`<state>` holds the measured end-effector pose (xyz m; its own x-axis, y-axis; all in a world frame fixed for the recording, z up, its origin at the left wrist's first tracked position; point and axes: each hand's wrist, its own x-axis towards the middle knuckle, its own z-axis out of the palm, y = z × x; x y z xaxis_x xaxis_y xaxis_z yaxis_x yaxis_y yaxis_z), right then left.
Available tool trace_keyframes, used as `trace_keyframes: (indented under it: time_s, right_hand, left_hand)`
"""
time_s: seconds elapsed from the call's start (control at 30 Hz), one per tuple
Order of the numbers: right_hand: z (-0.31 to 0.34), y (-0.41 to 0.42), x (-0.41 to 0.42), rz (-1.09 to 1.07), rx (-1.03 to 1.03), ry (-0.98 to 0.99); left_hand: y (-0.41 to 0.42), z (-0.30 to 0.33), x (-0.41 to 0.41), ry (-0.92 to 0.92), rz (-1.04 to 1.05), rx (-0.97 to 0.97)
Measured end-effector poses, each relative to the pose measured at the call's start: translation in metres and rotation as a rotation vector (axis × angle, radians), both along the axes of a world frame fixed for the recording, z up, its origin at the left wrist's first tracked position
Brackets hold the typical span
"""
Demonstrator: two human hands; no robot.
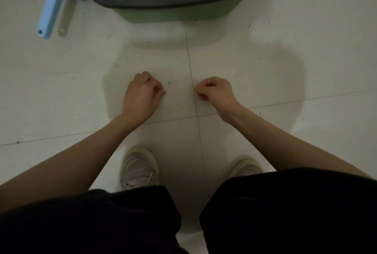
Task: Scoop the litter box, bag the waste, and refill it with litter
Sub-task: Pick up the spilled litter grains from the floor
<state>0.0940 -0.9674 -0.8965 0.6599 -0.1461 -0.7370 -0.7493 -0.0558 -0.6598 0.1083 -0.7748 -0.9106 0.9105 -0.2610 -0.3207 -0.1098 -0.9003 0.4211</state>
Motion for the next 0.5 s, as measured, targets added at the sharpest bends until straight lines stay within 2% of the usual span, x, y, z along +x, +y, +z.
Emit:
trace_keyframes:
  time_s: [0.2, 0.37, 0.5]
  right_hand:
    - [0.011, -0.013, 0.010, -0.286, 0.447, 0.117]
    - [0.025, -0.022, 0.025, -0.403, 0.699, 0.110]
    - [0.043, -0.031, 0.040, -0.428, 0.836, 0.060]
  left_hand:
    - [-0.021, 0.024, 0.015, -0.038, -0.007, -0.202]
    - [-0.064, 0.070, 0.038, -0.254, -0.276, -0.340]
    - [-0.088, 0.092, 0.058, -0.398, -0.423, -0.288]
